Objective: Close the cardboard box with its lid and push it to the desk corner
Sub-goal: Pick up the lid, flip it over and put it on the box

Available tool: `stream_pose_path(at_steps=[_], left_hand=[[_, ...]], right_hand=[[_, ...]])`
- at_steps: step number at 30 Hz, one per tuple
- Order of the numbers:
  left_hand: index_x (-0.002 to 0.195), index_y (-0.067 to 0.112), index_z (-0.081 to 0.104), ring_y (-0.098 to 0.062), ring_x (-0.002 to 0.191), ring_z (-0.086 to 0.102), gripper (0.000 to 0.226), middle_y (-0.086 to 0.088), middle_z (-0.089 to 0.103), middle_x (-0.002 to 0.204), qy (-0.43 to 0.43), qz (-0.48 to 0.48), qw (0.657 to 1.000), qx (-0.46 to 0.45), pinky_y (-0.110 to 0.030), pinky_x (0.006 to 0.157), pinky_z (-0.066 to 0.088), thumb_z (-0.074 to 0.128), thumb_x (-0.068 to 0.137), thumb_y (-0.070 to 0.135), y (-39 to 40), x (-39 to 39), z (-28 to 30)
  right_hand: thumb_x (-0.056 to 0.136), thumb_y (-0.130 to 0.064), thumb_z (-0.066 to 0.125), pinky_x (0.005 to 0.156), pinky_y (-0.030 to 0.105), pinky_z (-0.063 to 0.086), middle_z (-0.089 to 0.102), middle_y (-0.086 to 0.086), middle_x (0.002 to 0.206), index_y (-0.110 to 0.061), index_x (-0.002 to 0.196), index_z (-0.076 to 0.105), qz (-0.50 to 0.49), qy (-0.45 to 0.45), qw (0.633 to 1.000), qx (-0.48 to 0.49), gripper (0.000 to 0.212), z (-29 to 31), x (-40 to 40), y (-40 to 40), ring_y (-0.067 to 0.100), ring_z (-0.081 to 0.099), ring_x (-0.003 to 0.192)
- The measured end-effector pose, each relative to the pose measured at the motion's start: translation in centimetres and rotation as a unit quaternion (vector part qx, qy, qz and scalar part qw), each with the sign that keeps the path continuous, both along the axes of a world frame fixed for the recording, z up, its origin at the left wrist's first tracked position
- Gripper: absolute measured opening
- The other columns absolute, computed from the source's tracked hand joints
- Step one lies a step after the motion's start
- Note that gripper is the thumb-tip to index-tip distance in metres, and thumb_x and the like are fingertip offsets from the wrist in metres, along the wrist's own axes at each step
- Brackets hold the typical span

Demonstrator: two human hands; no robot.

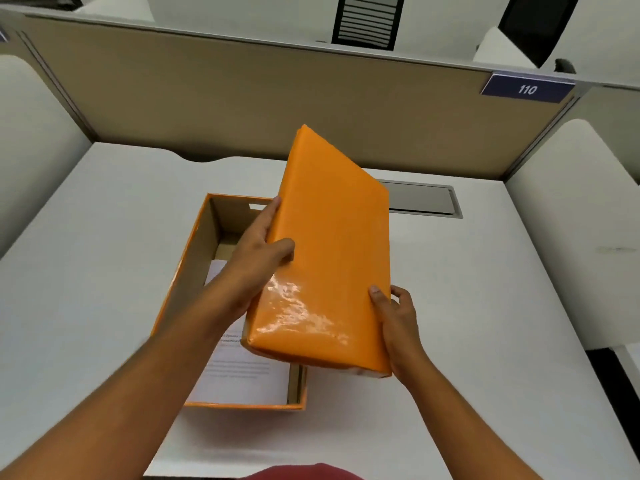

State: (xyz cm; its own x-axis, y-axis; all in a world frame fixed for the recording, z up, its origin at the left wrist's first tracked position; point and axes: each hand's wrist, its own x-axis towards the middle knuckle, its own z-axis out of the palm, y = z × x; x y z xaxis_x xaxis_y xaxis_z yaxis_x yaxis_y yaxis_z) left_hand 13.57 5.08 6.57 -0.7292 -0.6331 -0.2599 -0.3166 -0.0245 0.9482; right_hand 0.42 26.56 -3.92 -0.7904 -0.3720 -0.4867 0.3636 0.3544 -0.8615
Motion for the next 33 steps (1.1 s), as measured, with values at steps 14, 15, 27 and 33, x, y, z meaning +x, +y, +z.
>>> stream_pose_path(at_steps=[14,15,27,33], left_hand=[[0.156,0.032,0.044,-0.025,0.106,0.066,0.066,-0.006,0.066,0.136,-0.063,0.123,0.976,-0.167,-0.044,0.088,0.055,0.063,0.096,0.053,-9.6,12.1,-4.8],[0.156,0.03,0.043,-0.027,0.11,0.067,0.067,-0.006,0.066,0.139,-0.068,0.119,0.975,-0.174,-0.045,0.09,0.055,0.062,0.097,0.054,-9.8,12.6,-5.3],[0.159,0.029,0.037,-0.032,0.116,0.063,0.067,-0.011,0.052,0.136,-0.133,0.063,0.97,-0.196,-0.041,0.09,0.05,0.054,0.1,0.057,-10.9,15.3,-9.5],[0.159,0.027,0.035,-0.033,0.12,0.062,0.071,-0.012,0.054,0.14,-0.148,0.019,0.966,-0.21,-0.047,0.096,0.054,0.053,0.099,0.059,-10.9,14.6,-9.8]], right_hand=[[0.091,-0.059,0.069,0.083,0.042,0.059,0.059,-0.001,0.124,-0.033,0.138,0.042,0.046,0.164,0.981,0.088,0.059,3.2,9.8,-8.2,0.026,0.07,0.102],[0.091,-0.059,0.069,0.083,0.042,0.059,0.06,-0.001,0.124,-0.033,0.138,0.043,0.046,0.166,0.981,0.093,0.06,3.1,10.3,-8.5,0.026,0.07,0.102],[0.092,-0.054,0.07,0.062,0.023,0.045,0.058,-0.017,0.097,-0.025,0.141,0.048,0.047,0.194,0.969,0.147,0.06,2.5,12.4,-9.6,0.001,0.061,0.083],[0.094,-0.054,0.067,0.061,0.02,0.042,0.061,-0.006,0.109,-0.024,0.143,0.048,0.041,0.217,0.961,0.167,0.061,2.5,11.7,-9.4,-0.002,0.058,0.079]])
